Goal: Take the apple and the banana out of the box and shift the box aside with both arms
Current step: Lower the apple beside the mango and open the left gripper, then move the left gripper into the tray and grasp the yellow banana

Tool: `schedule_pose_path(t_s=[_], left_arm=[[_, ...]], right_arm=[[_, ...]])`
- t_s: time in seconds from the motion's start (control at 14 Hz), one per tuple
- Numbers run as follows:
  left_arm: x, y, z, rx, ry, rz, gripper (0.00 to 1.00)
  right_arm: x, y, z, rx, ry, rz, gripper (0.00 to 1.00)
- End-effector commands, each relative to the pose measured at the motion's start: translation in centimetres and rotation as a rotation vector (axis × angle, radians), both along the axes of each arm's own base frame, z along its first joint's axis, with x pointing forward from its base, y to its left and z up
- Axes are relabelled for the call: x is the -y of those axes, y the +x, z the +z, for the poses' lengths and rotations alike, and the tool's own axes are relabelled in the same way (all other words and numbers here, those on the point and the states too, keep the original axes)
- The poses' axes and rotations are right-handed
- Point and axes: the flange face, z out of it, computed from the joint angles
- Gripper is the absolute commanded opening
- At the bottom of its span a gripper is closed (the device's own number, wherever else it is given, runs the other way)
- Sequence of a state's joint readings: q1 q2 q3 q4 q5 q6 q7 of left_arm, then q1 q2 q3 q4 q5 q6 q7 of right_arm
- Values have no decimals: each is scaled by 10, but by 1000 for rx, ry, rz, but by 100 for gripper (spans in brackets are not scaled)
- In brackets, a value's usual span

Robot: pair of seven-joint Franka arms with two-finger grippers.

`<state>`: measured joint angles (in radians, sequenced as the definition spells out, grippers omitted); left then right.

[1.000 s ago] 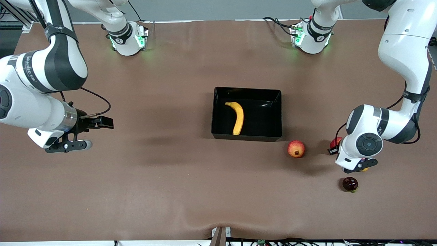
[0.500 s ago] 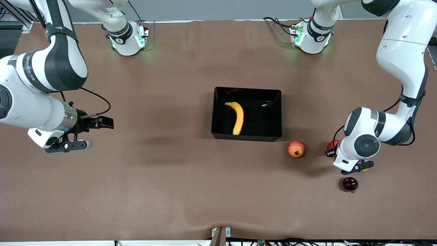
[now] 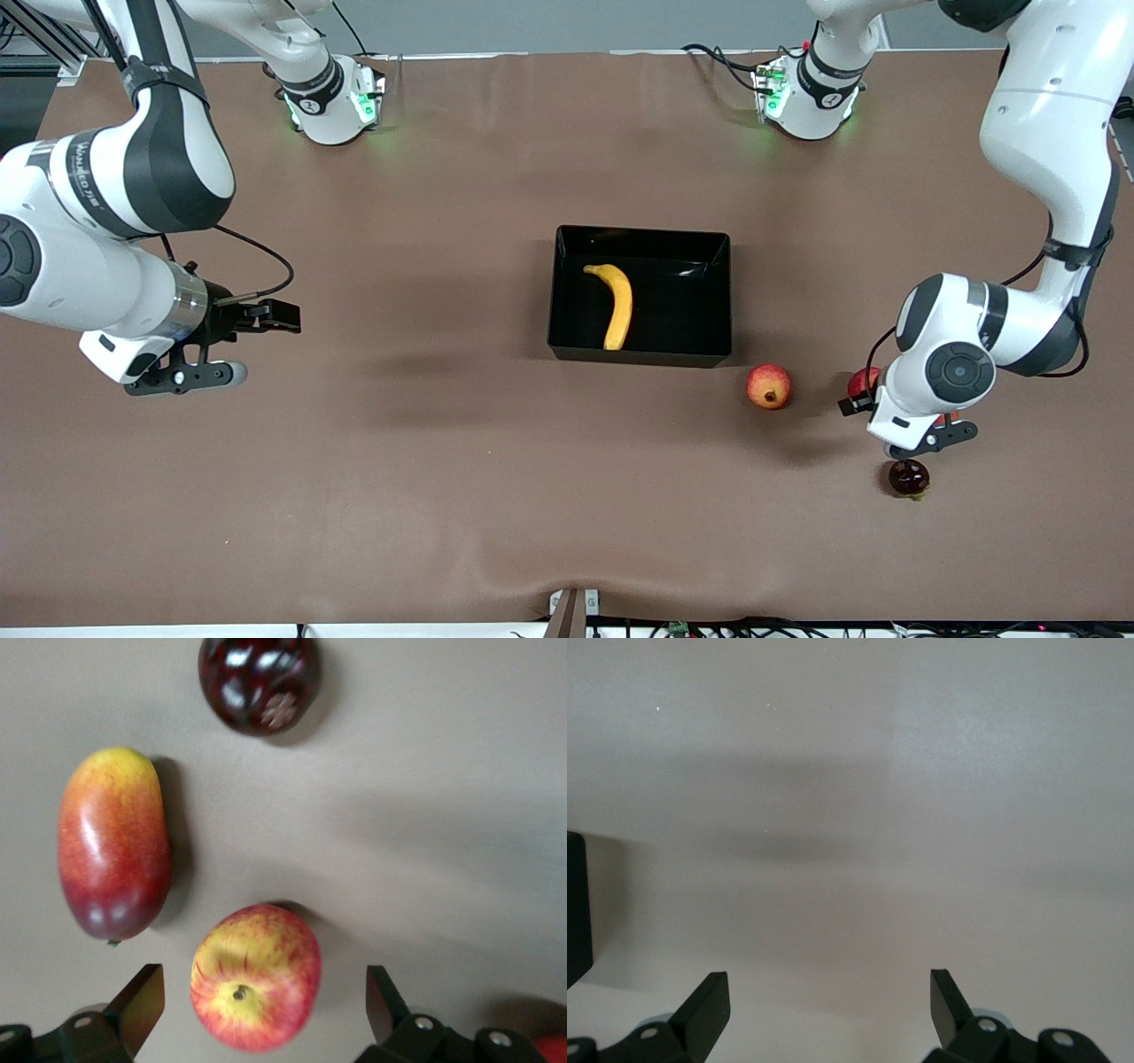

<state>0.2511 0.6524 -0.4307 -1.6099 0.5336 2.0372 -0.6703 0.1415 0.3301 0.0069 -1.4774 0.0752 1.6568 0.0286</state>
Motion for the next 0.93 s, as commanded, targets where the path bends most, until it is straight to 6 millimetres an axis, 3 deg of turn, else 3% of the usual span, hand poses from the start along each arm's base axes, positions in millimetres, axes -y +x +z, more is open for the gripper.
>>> schedule_pose_path(t_s=[0.0, 0.21, 0.43, 0.64, 0.86], left_arm=[[51, -20, 52, -3, 20, -54, 100], [134, -46, 79, -1, -23, -98, 100], [210, -77, 88, 16, -79, -134, 100], [271, -112, 78, 30, -116, -246, 100], [319, -143, 48, 34, -183, -280, 100]], right_arm=[[-2, -1, 7, 0, 8, -11, 100], [0, -1, 6, -3, 6, -10, 100], [0, -1, 6, -1, 7, -10, 100], [0, -1, 7, -1, 7, -10, 100], [0, -1, 6, -3, 7, -9, 100]])
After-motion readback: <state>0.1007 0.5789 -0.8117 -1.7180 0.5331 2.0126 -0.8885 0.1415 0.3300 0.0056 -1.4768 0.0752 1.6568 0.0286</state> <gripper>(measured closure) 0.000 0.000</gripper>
